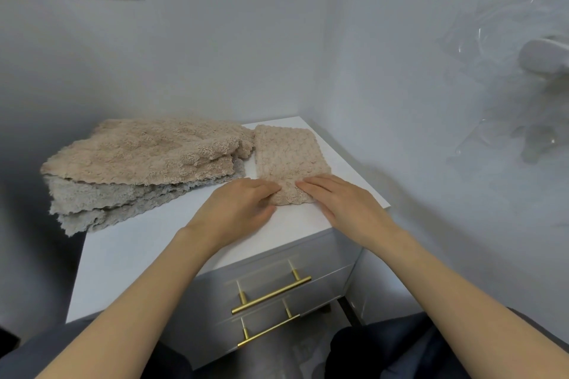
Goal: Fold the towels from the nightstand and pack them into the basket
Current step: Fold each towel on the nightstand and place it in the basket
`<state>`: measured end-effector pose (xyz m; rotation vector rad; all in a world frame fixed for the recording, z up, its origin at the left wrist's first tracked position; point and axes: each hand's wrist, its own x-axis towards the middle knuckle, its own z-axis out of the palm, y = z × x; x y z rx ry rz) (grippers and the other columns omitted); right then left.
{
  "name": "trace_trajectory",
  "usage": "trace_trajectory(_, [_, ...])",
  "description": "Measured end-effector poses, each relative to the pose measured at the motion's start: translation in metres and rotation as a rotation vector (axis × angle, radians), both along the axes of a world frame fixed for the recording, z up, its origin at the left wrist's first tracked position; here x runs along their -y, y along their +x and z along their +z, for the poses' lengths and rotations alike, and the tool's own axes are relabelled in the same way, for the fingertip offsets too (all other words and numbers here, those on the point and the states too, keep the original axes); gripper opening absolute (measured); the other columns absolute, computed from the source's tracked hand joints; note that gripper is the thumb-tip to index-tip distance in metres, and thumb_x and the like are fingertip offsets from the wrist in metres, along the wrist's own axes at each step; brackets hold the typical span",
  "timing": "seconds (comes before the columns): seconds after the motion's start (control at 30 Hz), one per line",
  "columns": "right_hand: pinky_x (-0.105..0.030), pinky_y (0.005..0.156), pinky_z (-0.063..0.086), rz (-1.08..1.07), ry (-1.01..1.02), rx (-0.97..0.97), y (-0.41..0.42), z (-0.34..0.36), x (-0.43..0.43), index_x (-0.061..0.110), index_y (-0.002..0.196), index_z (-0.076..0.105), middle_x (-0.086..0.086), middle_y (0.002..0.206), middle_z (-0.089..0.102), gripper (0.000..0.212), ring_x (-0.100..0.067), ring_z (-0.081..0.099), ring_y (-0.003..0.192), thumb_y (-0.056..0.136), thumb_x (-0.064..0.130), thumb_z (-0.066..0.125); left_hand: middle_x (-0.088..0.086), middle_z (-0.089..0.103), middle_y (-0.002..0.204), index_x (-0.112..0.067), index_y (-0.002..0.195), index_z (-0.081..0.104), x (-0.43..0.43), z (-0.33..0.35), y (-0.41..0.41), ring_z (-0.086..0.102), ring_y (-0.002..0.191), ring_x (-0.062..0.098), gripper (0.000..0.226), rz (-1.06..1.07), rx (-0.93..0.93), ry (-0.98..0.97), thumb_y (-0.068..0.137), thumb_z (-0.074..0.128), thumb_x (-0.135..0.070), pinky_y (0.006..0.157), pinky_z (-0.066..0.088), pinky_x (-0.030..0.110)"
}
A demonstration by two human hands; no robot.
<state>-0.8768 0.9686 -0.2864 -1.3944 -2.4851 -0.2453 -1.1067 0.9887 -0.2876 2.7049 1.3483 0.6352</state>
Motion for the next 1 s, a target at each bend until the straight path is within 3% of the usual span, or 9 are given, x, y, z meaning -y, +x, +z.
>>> trace_trajectory(0.1, [-0.031, 0.091, 0.046, -0.083, -0.056, -0.015, 0.005, -0.002, -0.005, 0.029, 0.143, 0.041, 0.009, 0.143, 0.047, 0.046, -0.014, 0.042, 0.13, 0.1, 0.015, 0.042, -0.005, 0.059, 0.132, -0.022, 0.133, 0.055, -0.001, -0.002, -0.001, 0.058, 0.116, 0.018, 0.038, 0.036, 0.003, 0.013, 0.096, 0.05, -0.027, 0.093, 0.049, 0.034])
trace_trajectory(0.2, [-0.03, 0.089, 0.044, -0.161, -0.086, -0.091, 0.01, -0.003, -0.009, 0.026, 0.138, 0.048, 0.006, 0.135, 0.054, 0.04, -0.016, 0.046, 0.124, 0.1, 0.015, 0.04, 0.001, 0.069, 0.11, -0.015, 0.116, 0.066, -0.004, -0.002, 0.0, 0.063, 0.096, 0.02, 0.028, 0.071, 0.087, -0.028, 0.095, 0.051, -0.023, 0.082, 0.052, 0.037])
trace_trajectory(0.37, [-0.025, 0.083, 0.04, -0.236, -0.261, -0.502, 0.009, 0.005, -0.012, 0.015, 0.119, 0.062, -0.002, 0.109, 0.066, 0.027, -0.017, 0.056, 0.102, 0.099, 0.015, 0.044, -0.005, 0.066, 0.088, -0.016, 0.104, 0.068, -0.004, 0.003, 0.002, 0.059, 0.081, 0.012, 0.021, 0.197, 0.358, -0.188, 0.095, 0.053, -0.027, 0.073, 0.045, 0.03])
trace_trajectory(0.47, [-0.017, 0.064, 0.038, -0.284, -0.315, -0.639, 0.009, 0.011, -0.011, 0.013, 0.106, 0.064, -0.005, 0.085, 0.064, 0.018, -0.017, 0.055, 0.075, 0.098, 0.018, 0.048, -0.004, 0.062, 0.077, -0.012, 0.088, 0.064, -0.003, 0.004, 0.004, 0.054, 0.071, 0.01, 0.025, 0.234, 0.401, -0.245, 0.096, 0.05, -0.03, 0.064, 0.038, 0.029])
trace_trajectory(0.53, [-0.01, 0.058, 0.036, -0.301, -0.372, -0.701, 0.009, 0.013, -0.01, 0.012, 0.102, 0.063, 0.004, 0.077, 0.057, 0.016, -0.009, 0.049, 0.067, 0.098, 0.018, 0.049, -0.005, 0.057, 0.069, -0.01, 0.08, 0.061, -0.002, 0.004, 0.004, 0.048, 0.063, 0.011, 0.03, 0.27, 0.429, -0.285, 0.096, 0.049, -0.032, 0.059, 0.034, 0.03])
trace_trajectory(0.63, [-0.012, 0.062, 0.036, -0.339, -0.463, -0.704, 0.009, 0.016, -0.01, 0.016, 0.1, 0.059, 0.006, 0.08, 0.056, 0.012, -0.008, 0.049, 0.073, 0.098, 0.024, 0.05, -0.007, 0.048, 0.055, -0.011, 0.07, 0.058, -0.002, 0.002, 0.005, 0.039, 0.05, 0.008, 0.033, 0.322, 0.456, -0.315, 0.093, 0.054, -0.033, 0.053, 0.029, 0.027])
trace_trajectory(0.73, [-0.03, 0.077, 0.037, -0.412, -0.491, -0.679, 0.009, 0.015, -0.011, 0.021, 0.097, 0.054, 0.003, 0.079, 0.06, 0.01, -0.013, 0.052, 0.076, 0.097, 0.031, 0.051, -0.005, 0.047, 0.05, -0.005, 0.07, 0.063, -0.002, 0.002, 0.005, 0.036, 0.043, 0.007, 0.036, 0.357, 0.479, -0.322, 0.091, 0.059, -0.034, 0.05, 0.03, 0.024])
trace_trajectory(0.87, [-0.034, 0.078, 0.038, -0.472, -0.365, -0.643, 0.002, 0.009, -0.013, 0.02, 0.097, 0.047, 0.003, 0.068, 0.058, 0.014, -0.017, 0.053, 0.073, 0.096, 0.034, 0.051, 0.011, 0.065, 0.066, -0.001, 0.075, 0.066, 0.001, 0.001, 0.008, 0.059, 0.064, 0.024, 0.034, 0.398, 0.46, -0.268, 0.089, 0.06, -0.032, 0.059, 0.043, 0.031])
trace_trajectory(1.0, [-0.035, 0.07, 0.041, -0.519, -0.155, -0.47, -0.006, 0.004, -0.011, 0.017, 0.108, 0.043, -0.001, 0.074, 0.062, 0.023, -0.025, 0.056, 0.082, 0.098, 0.038, 0.048, 0.004, 0.065, 0.067, -0.008, 0.074, 0.065, 0.001, -0.001, 0.011, 0.059, 0.066, 0.019, 0.028, 0.443, 0.458, -0.25, 0.087, 0.06, -0.031, 0.056, 0.04, 0.026])
